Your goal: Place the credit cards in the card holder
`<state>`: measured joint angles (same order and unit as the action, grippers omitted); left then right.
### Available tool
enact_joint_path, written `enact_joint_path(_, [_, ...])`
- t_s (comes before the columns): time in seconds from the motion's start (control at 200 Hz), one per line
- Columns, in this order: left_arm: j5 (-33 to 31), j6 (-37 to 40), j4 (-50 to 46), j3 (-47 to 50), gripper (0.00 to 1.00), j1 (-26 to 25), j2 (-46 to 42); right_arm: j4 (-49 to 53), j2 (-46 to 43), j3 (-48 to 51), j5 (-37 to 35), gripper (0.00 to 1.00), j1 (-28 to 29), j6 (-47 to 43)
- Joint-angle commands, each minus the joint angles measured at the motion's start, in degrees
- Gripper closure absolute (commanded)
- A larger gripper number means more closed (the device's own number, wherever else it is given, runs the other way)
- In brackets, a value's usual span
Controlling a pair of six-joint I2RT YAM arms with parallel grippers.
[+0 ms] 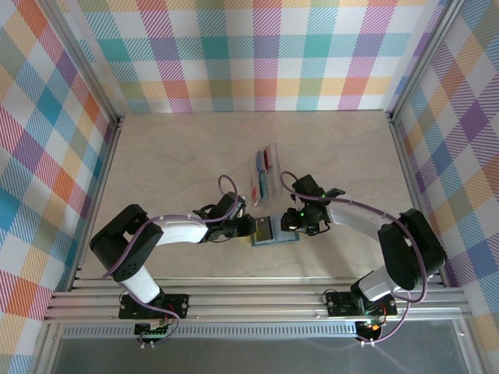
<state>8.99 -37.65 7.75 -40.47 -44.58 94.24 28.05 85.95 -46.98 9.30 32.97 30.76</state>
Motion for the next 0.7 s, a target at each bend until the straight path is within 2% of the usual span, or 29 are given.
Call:
enact_joint_path(0.0, [-0.1, 1.1, -1.3, 0.5, 0.8, -0.6, 0.8, -0.3, 0.8, -0.1, 1.8, 0.56, -0.1, -0.5])
enact_joint_path(0.3, [0.0, 1.1, -1.3, 0.2, 0.8, -0.5, 1.1, -4.9, -0.9, 1.1, 9.3, 0.65, -0.1, -0.4])
enact_joint_path(0.505, [0.3, 1.1, -1.1, 0.3, 0.8, -0.6, 1.0, -7.4, 1.0, 0.8, 12.7, 0.66, 0.3, 0.5])
enact_joint_path(0.695, [1.2, 0.8, -0.9, -0.1, 0.8, -0.6, 1.2, -10.8, 3.6, -0.6, 15.0, 0.66, 3.1, 1.9])
